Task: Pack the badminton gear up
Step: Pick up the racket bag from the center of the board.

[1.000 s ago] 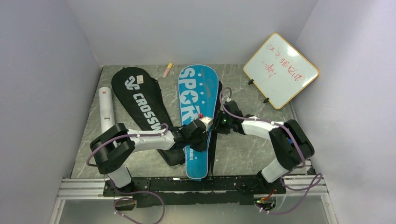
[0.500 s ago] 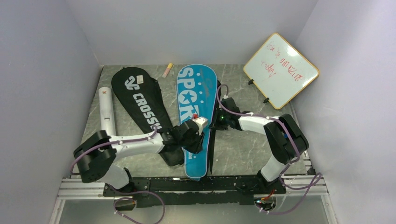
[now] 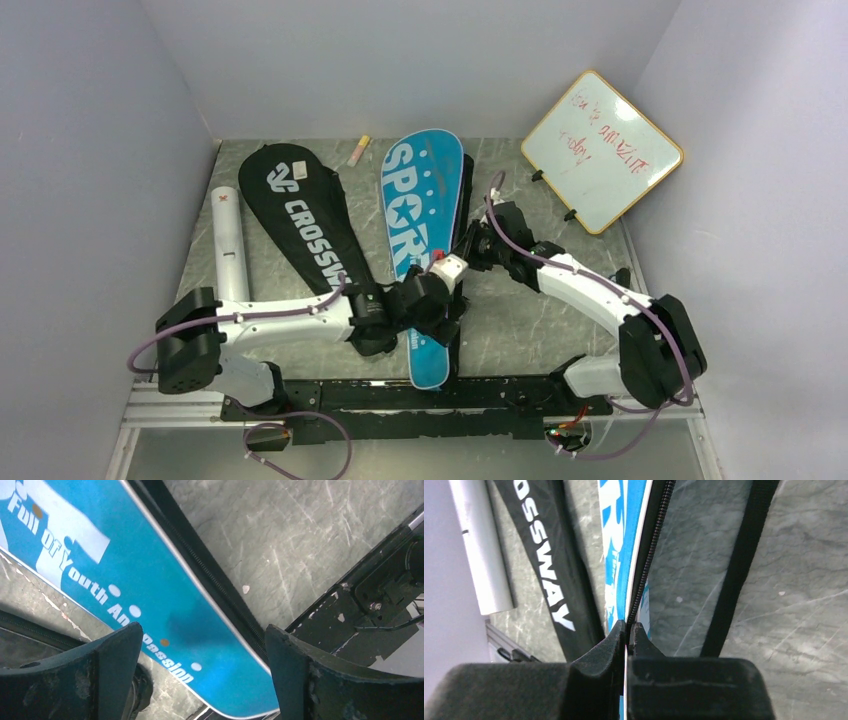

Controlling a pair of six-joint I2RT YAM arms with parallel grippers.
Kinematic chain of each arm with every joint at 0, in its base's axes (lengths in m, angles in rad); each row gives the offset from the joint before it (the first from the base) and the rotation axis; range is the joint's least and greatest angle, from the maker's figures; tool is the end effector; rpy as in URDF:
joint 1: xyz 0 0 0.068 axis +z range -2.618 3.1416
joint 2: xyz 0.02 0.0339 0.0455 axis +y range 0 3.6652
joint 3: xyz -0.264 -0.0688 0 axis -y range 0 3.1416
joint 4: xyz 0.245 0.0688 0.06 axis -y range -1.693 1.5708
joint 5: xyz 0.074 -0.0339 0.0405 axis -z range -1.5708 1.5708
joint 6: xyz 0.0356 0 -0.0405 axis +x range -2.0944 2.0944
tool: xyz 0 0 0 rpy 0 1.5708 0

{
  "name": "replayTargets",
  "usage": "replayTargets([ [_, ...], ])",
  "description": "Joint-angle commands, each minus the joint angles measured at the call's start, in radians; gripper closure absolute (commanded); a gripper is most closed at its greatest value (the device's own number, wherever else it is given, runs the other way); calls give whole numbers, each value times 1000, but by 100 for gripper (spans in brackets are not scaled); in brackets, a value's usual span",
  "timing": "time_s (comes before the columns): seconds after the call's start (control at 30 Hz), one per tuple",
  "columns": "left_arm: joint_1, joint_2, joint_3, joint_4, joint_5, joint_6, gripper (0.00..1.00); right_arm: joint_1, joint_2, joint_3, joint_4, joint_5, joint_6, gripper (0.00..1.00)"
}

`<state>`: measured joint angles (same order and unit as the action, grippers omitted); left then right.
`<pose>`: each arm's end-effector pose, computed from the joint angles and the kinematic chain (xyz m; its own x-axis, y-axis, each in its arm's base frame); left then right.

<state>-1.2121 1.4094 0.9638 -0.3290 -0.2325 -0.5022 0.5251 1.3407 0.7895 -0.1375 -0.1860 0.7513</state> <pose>0.1138 -0.2800 0.2466 -0.6260 0.3354 -0.7040 0.6298 0.7498 -0.2028 0.2425 0.1481 0.2241 -0.8225 0.2988 -0.4840 -0.0750 0.7866 0.6129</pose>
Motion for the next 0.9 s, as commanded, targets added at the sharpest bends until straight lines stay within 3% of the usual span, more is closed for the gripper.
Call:
replayTargets([
  [0.0, -83, 55, 101, -89, -208, -84, 4, 21, -86, 3, 25, -49, 71, 100],
  [0.17, -119, 118, 165, -132, -287, -144, 3, 60, -124, 23, 3, -16, 124, 100],
  [0.3, -119, 168, 192, -181, -357, -194, 11, 80, -151, 27, 8, -22, 151, 100],
  [0.37, -119, 179, 188, -193, -367, -205, 28, 89, -164, 31, 2, -13, 148, 100],
  [0.43, -119, 169, 177, -203, -369, -213, 55, 90, -166, 44, -28, 19, 119, 100],
  [0.5, -119, 139, 144, -192, -366, -210, 89, 88, -158, 79, -97, 59, 63, 89],
  [0.53, -119, 119, 123, -180, -359, -204, 94, 80, -151, 97, -124, 71, 32, 78],
  [0.57, -119, 98, 98, -163, -348, -198, 95, 75, -146, 114, -151, 82, 8, 71],
  [0.7, -119, 3, 2, -90, -295, -163, 95, 28, -169, 134, -176, 122, -37, 55],
  [0.87, -119, -115, -90, -22, -228, -107, 95, -24, -180, 190, -234, 231, -101, 55],
])
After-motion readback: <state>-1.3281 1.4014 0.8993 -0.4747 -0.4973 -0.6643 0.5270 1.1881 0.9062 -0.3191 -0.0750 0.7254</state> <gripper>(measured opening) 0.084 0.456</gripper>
